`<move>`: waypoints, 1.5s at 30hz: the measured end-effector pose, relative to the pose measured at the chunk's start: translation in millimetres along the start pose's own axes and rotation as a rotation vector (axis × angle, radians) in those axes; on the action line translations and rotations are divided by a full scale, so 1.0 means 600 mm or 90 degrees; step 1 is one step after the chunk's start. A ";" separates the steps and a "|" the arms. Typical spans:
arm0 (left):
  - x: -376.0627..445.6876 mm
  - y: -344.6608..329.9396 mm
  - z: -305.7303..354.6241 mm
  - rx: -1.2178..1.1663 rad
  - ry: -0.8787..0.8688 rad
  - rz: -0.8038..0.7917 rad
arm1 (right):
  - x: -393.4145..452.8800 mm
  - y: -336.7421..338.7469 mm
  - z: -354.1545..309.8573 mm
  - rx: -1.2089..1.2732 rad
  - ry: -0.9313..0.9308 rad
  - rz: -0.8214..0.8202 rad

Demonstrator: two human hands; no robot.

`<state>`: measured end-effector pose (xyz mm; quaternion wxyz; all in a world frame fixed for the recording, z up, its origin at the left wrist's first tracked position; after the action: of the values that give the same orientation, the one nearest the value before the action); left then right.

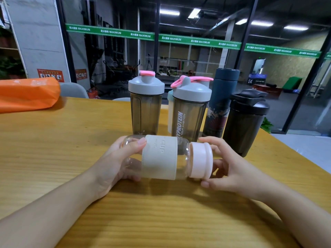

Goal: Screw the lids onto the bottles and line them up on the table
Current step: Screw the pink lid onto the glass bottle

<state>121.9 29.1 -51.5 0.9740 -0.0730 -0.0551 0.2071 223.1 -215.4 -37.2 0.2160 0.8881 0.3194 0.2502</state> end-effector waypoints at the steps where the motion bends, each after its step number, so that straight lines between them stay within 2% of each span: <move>1: 0.000 0.000 0.000 0.001 -0.001 -0.001 | 0.000 0.000 0.001 -0.005 -0.010 0.002; 6: 0.000 0.000 -0.001 -0.002 -0.005 -0.001 | -0.001 -0.002 -0.001 0.021 -0.061 -0.018; 14: -0.001 0.000 0.000 0.011 -0.012 -0.020 | -0.002 -0.007 -0.026 -0.055 -0.116 -0.045; 21: 0.001 0.002 -0.001 0.007 -0.004 -0.006 | 0.000 -0.004 -0.004 -0.017 -0.111 0.007; 29: 0.000 0.002 0.001 0.007 -0.001 -0.004 | 0.000 -0.001 -0.005 -0.036 -0.029 -0.013; 36: -0.001 0.002 0.000 0.013 -0.001 -0.009 | -0.002 -0.001 -0.006 0.010 -0.075 0.008; 45: -0.002 0.000 0.001 0.035 -0.003 -0.019 | -0.002 -0.002 -0.022 -0.094 -0.093 0.008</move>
<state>120.8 29.1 -51.1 0.9786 -0.0452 -0.0531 0.1939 214.1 -212.5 -28.0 0.3025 0.8875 0.2780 0.2088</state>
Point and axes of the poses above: each hand's wrist, its own x-axis towards the middle knuckle, its own y-axis out of the back of the hand, z = x × y, the point moved 2 cm from there along x, towards the middle knuckle, and after that the axes turned 10 degrees about z, right-handed, at the moved point
